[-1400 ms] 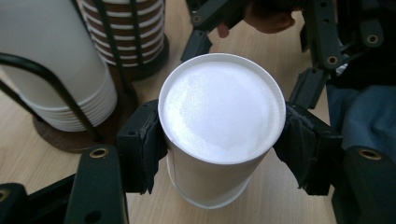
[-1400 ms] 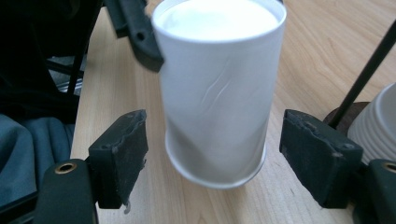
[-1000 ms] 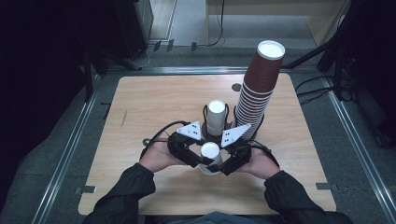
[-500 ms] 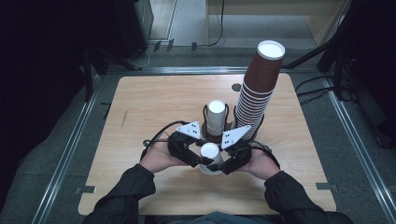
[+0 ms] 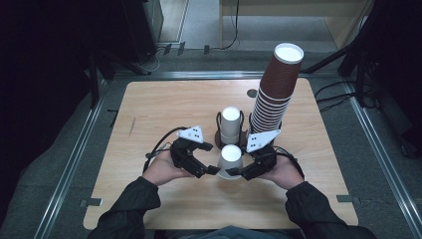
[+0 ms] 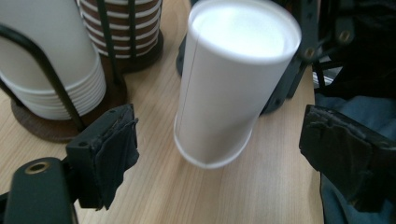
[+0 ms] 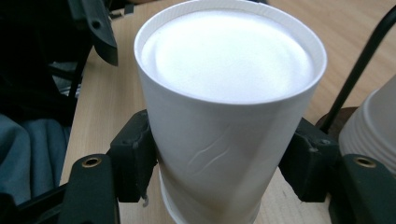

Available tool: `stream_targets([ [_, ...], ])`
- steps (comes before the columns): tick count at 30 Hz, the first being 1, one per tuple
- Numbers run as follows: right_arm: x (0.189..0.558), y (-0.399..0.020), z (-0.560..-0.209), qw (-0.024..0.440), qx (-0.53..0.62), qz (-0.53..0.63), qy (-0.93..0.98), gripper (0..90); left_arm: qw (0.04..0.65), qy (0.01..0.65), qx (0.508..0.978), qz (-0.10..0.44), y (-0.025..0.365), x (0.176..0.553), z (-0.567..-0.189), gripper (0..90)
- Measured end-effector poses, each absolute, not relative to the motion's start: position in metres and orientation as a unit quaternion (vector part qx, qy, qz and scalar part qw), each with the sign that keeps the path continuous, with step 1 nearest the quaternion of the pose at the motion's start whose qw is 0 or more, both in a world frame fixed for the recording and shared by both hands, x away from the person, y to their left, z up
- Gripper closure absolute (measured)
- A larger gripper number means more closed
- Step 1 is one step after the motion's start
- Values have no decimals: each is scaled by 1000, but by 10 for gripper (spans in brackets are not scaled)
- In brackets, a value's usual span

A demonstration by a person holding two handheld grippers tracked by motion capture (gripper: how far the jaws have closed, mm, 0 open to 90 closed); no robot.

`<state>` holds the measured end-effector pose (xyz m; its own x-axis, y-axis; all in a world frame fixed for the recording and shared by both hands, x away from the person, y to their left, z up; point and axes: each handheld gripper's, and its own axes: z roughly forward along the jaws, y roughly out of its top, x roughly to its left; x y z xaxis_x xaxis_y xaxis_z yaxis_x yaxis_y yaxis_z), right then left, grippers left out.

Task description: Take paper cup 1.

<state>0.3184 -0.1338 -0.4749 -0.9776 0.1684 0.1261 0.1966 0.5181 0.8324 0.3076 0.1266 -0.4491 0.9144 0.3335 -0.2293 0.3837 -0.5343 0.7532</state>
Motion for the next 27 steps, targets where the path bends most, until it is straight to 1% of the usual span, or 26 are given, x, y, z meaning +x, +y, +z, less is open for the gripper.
stream_targets([
  [7, 317, -141, -472, 15, -110, -514, -851, 345, 444, 206, 871, -38, 126, 303, -462, 109],
  [11, 318, -142, -471, 29, -115, -538, -835, 344, 437, 199, 875, -59, 118, 304, -472, 106],
  [13, 317, -142, -470, 33, -116, -549, -827, 344, 429, 195, 881, -53, 115, 304, -475, 107],
  [15, 317, -142, -468, 38, -115, -560, -819, 344, 436, 197, 876, -55, 114, 304, -476, 108],
  [25, 312, -134, -466, 52, -104, -586, -802, 344, 453, 191, 869, -60, 105, 301, -478, 134],
  [27, 312, -132, -467, 54, -104, -586, -802, 344, 447, 188, 872, -60, 105, 301, -479, 168],
])
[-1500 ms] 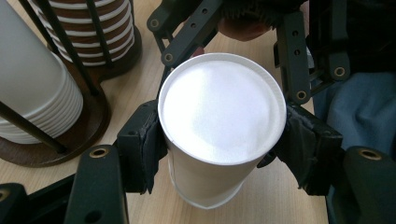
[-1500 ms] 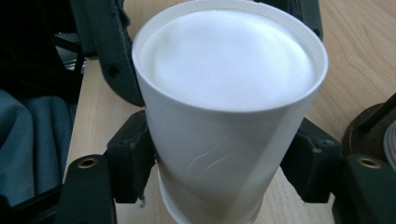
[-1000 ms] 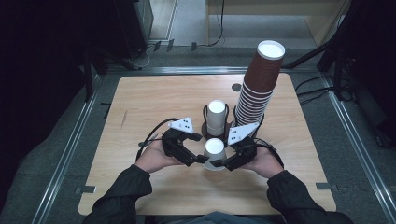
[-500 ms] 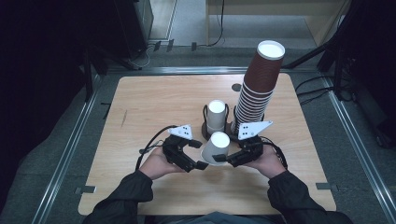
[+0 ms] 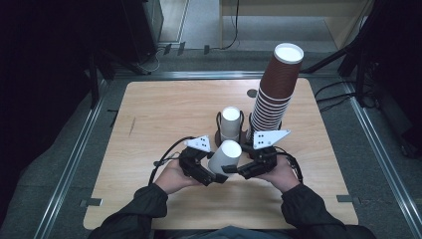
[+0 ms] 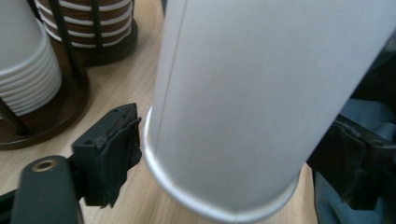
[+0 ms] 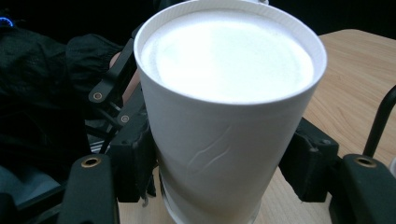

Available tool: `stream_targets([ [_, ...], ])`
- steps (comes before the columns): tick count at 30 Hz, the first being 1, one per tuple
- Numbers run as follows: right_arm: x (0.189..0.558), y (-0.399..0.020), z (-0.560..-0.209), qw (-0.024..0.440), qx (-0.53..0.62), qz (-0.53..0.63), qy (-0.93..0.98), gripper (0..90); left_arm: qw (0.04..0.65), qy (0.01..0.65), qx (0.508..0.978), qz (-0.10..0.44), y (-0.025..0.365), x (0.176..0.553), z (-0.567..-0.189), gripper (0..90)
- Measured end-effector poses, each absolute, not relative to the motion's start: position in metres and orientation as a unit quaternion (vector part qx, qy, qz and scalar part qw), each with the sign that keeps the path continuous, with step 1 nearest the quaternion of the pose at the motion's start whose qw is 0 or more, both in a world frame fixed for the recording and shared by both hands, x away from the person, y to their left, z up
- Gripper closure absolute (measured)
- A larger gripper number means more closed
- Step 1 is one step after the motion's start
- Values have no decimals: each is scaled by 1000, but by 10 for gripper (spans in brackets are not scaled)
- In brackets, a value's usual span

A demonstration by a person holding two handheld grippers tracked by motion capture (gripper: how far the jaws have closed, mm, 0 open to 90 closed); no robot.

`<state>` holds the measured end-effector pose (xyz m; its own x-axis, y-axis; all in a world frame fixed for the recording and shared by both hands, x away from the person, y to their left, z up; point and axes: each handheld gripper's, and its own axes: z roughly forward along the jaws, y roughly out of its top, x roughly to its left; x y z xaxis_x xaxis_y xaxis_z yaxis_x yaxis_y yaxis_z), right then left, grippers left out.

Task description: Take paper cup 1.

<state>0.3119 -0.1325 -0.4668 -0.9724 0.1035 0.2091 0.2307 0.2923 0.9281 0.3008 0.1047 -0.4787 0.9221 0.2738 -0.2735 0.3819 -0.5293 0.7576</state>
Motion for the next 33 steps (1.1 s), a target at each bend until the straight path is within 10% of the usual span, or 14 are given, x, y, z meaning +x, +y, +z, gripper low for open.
stream_targets([
  [26, 313, -133, -465, 61, -115, -591, -796, 358, 467, 192, 862, -49, 111, 300, -472, 351],
  [33, 313, -130, -461, 58, -133, -584, -799, 178, 460, 189, 866, -47, 115, 301, -472, 345],
])
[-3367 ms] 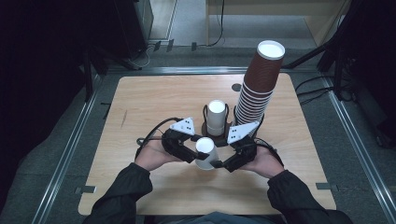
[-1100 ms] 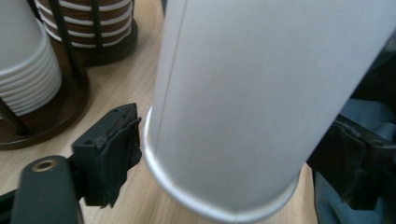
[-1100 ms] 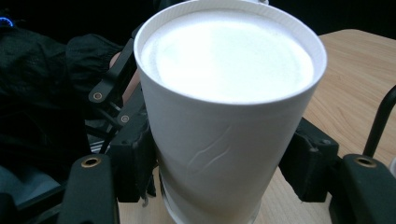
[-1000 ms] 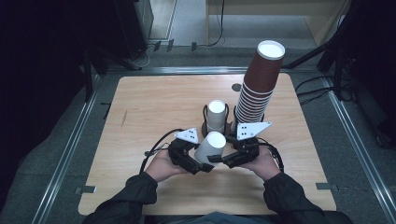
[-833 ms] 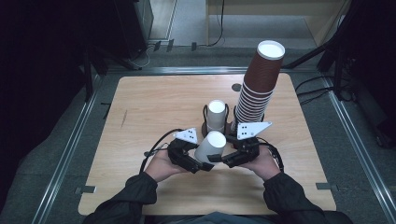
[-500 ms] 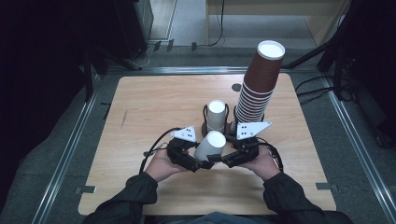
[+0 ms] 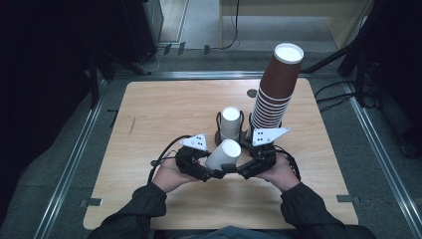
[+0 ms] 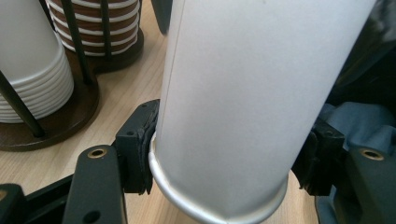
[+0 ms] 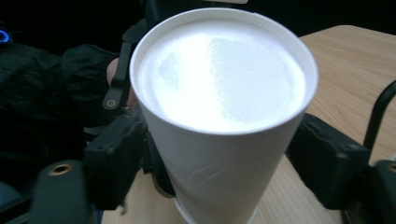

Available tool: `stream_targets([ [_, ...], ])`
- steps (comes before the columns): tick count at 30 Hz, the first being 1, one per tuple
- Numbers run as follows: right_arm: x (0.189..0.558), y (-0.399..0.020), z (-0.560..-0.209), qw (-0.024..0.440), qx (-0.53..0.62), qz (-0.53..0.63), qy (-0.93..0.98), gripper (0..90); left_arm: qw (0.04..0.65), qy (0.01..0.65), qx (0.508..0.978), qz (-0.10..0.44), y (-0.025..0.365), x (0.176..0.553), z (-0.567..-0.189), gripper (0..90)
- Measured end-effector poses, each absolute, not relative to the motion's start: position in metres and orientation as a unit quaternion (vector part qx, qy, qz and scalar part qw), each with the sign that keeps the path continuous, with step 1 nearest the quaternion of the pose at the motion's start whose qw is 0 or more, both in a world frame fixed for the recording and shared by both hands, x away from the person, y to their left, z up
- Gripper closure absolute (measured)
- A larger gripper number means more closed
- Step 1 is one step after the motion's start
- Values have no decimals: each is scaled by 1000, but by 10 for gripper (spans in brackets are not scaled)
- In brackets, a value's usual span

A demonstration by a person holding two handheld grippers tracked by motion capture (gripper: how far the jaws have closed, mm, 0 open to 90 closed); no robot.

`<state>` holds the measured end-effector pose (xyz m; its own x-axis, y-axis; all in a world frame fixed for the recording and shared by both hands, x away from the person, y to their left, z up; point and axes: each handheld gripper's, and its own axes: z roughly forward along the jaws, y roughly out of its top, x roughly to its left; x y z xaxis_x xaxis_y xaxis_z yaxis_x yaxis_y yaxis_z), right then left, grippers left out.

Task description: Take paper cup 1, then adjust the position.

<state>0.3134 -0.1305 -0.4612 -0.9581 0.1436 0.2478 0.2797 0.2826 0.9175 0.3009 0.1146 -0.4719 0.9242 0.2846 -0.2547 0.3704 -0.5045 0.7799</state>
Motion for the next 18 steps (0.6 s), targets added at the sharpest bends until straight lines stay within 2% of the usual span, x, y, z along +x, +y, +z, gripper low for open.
stream_targets([
  [10, 307, -140, -456, 15, -134, -521, -843, 179, 440, 188, 878, -35, 128, 304, -469, 338],
  [18, 308, -141, -462, 10, -133, -481, -866, 189, 401, 183, 897, -23, 134, 306, -469, 338],
])
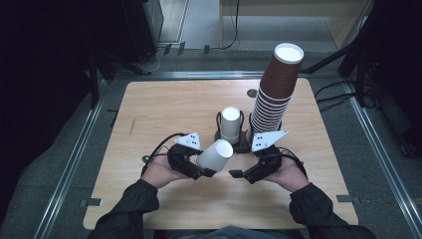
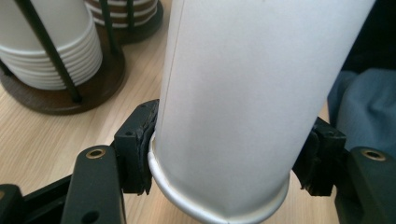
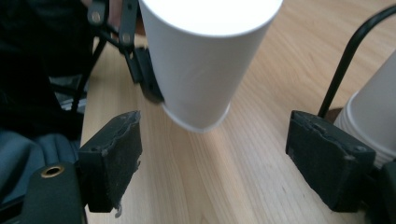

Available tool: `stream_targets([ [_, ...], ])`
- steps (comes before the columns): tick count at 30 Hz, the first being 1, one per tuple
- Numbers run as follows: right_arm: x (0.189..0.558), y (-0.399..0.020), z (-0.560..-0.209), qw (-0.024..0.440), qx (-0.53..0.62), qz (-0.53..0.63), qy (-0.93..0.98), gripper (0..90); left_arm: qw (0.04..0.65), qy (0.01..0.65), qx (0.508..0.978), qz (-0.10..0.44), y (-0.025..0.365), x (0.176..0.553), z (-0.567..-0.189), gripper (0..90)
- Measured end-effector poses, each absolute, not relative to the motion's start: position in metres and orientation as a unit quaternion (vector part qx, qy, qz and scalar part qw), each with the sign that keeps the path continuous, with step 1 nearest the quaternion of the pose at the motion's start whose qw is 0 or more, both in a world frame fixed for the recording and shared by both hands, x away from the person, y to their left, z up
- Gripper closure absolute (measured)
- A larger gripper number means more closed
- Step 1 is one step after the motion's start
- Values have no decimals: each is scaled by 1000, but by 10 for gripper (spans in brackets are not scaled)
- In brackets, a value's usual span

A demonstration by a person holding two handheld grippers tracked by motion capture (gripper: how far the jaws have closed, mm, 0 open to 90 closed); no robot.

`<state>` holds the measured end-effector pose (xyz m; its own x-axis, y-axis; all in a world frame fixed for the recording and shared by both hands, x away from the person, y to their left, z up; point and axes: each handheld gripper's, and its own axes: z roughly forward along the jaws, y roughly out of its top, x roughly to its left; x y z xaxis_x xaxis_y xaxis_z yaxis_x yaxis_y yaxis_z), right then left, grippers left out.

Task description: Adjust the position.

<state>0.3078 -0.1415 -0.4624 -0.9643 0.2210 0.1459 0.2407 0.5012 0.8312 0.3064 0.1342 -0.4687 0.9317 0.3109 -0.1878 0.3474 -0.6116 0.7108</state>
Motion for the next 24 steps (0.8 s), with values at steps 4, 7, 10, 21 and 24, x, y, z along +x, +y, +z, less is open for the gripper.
stream_targets([
  [4, 308, -141, -469, 11, -130, -459, -879, 191, 377, 180, 909, -17, 135, 308, -470, 339],
  [7, 309, -139, -471, 12, -128, -452, -882, 191, 354, 178, 918, -12, 134, 310, -473, 339],
  [10, 309, -139, -474, 7, -129, -445, -886, 192, 334, 178, 926, -4, 135, 312, -474, 339],
  [21, 310, -136, -479, 10, -132, -426, -895, 196, 290, 168, 942, -10, 125, 315, -482, 338],
  [24, 309, -135, -479, 9, -126, -427, -896, 196, 276, 168, 946, -16, 122, 315, -485, 339],
])
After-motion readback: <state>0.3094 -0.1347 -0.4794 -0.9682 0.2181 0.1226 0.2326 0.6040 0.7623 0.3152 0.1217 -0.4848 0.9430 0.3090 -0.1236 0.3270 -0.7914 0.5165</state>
